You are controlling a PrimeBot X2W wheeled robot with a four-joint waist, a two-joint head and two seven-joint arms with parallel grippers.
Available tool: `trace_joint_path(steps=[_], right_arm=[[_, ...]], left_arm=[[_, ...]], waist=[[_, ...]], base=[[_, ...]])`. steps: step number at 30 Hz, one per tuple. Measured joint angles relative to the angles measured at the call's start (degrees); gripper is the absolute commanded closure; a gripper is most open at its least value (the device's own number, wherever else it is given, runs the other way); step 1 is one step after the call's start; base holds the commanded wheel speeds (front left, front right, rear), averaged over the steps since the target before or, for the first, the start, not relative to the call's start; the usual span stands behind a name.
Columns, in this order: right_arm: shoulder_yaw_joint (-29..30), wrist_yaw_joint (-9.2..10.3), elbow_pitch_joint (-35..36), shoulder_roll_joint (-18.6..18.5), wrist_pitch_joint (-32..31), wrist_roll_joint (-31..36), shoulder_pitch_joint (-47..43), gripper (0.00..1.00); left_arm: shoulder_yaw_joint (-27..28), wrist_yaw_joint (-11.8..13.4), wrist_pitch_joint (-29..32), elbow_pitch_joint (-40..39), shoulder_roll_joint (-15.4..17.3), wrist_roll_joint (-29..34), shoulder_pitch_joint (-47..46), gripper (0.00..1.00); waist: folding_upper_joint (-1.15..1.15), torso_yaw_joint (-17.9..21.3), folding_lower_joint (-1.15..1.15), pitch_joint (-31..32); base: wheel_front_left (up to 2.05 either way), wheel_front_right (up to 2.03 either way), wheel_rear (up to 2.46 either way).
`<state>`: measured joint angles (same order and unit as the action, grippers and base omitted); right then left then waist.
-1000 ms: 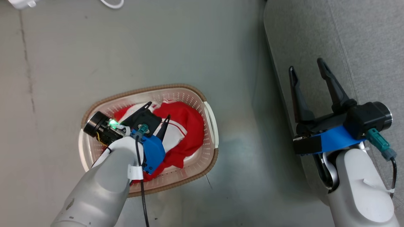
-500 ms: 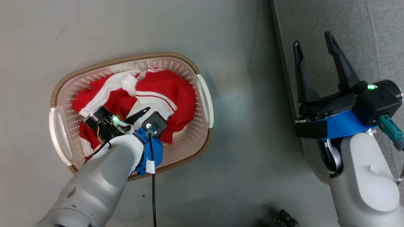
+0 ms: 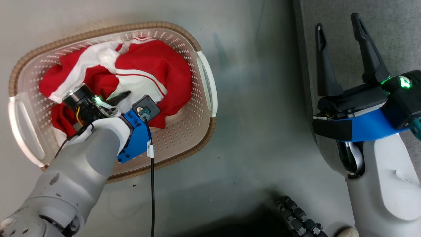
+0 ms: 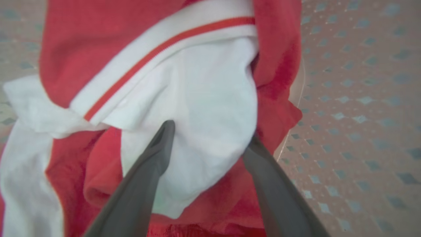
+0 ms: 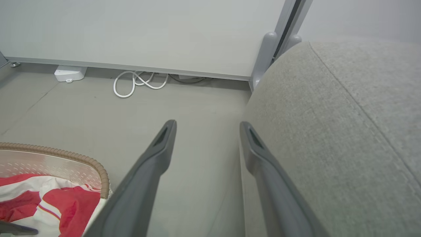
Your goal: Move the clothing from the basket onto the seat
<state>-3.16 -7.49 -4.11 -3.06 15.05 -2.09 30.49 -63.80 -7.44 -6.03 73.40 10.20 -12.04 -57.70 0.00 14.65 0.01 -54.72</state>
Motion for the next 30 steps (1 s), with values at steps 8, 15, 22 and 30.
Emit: trace_joint_path(steps=[8,15,22,30], right_arm=[[0.3,0.00,1.1,0.1,0.0,-0.5,0.0,0.00],[0.2,0.00,0.9,0.1,0.0,-1.0,0.1,0.00],[0.6,0.00,0.2,0.1,0.0,-0.8,0.1,0.00],[1.1,0.00,-1.4,0.1,0.0,0.1,-0.6,0.00]], left_arm=[[-1.2,0.9,0.5,0.3,0.0,0.5,-2.4,0.00],[-2.0,0.8,-0.1,0.4,-0.5,0.2,-2.4,1.00],[-2.3,0.5,-2.1,0.5,-1.7,-0.9,-1.9,1.00],[-1.9,0.4,-6.6,0.5,-4.9,-3.3,1.1,1.00]], waist=[[0.00,0.2,0.00,-3.4],[0.00,0.0,0.00,-2.9],[0.00,-0.6,0.00,-0.9],[0.00,-2.4,-0.01,4.1]], base=[[0.00,0.00,0.00],[0.00,0.00,0.00],[0.00,0.00,0.00],[0.00,0.00,0.00]])
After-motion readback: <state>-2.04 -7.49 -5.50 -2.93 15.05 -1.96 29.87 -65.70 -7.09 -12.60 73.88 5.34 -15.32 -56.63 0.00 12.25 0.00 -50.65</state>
